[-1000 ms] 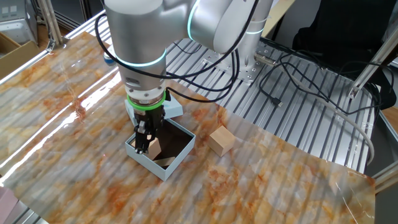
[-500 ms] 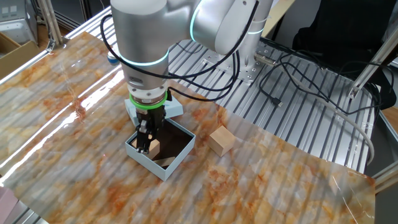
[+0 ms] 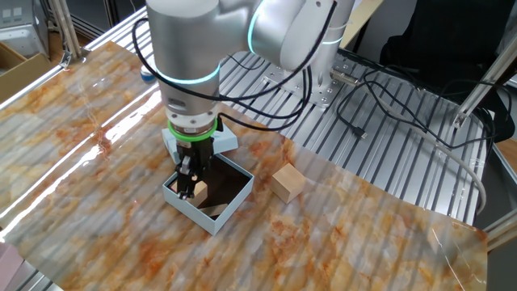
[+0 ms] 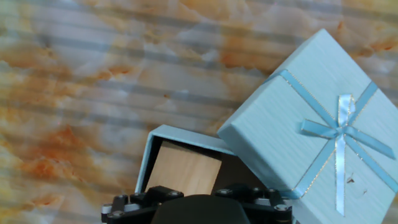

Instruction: Take everything out of the gift box

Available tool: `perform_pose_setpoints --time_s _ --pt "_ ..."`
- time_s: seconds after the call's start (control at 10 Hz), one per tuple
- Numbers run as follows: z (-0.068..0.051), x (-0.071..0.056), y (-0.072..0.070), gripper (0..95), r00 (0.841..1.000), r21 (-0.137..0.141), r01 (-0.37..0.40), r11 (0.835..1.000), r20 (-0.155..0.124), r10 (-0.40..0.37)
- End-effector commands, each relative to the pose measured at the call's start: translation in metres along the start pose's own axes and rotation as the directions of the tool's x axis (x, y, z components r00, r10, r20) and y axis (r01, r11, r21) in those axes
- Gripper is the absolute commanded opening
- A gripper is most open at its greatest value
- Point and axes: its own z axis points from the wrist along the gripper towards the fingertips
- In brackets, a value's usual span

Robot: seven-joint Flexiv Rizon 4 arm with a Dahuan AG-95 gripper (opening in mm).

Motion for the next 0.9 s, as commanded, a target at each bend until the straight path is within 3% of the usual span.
perform_pose_setpoints --time_s 0.1,0.2,0.4,0.7,0.9 --pt "0.0031 -0.0006 0.0014 38.0 0.999 0.007 0.028 1.0 0.038 -0.029" --pt "0.0025 -0.0005 0.0014 0.0 0.999 0.006 0.029 1.0 0.039 -0.03" --pt "0.0017 -0.0007 0.0023 0.0 0.998 -0.015 0.028 0.999 0.058 -0.027" --pt "0.0013 -0.001 0.0033 0.0 0.997 -0.013 0.034 0.999 0.066 -0.033" --pt "-0.0015 0.0002 0.004 0.0 0.997 0.003 0.037 0.999 0.062 -0.037"
